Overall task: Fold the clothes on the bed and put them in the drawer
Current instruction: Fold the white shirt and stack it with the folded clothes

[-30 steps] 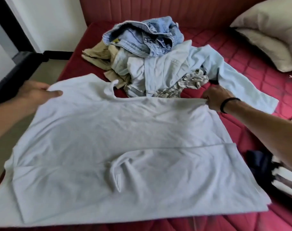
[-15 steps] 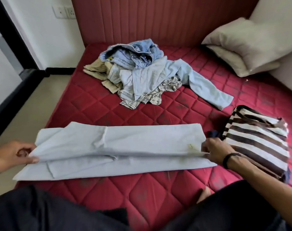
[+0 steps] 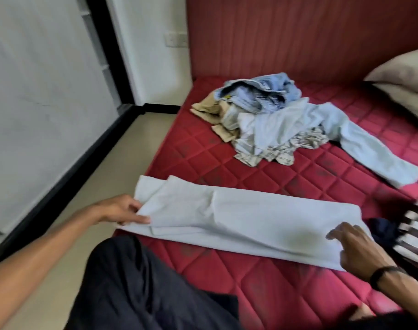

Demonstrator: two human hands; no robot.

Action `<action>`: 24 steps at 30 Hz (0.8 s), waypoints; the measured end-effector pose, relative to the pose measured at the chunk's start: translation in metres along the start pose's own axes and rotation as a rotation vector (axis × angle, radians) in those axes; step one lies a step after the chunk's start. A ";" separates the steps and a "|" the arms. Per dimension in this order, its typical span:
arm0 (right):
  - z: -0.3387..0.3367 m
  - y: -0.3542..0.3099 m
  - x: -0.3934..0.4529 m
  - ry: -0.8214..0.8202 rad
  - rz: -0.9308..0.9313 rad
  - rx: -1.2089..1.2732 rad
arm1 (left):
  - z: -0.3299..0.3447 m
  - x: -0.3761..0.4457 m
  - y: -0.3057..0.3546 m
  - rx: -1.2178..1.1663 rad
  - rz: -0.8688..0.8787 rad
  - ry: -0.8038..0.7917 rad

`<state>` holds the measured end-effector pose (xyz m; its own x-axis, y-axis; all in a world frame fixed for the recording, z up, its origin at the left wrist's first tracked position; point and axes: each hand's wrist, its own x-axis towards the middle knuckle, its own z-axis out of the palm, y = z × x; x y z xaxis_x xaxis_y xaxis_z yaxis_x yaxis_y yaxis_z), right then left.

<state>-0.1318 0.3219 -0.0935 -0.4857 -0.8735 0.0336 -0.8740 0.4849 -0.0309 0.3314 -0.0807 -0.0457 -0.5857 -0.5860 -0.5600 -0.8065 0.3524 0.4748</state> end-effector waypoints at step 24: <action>-0.002 -0.260 0.062 -0.262 0.254 0.822 | 0.040 0.028 0.022 -0.216 -0.162 0.248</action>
<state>0.0649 0.1418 -0.0816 -0.5573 -0.7750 -0.2979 -0.4082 0.5681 -0.7146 0.2942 -0.0605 -0.0780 -0.3930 -0.7901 -0.4704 -0.8360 0.0940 0.5406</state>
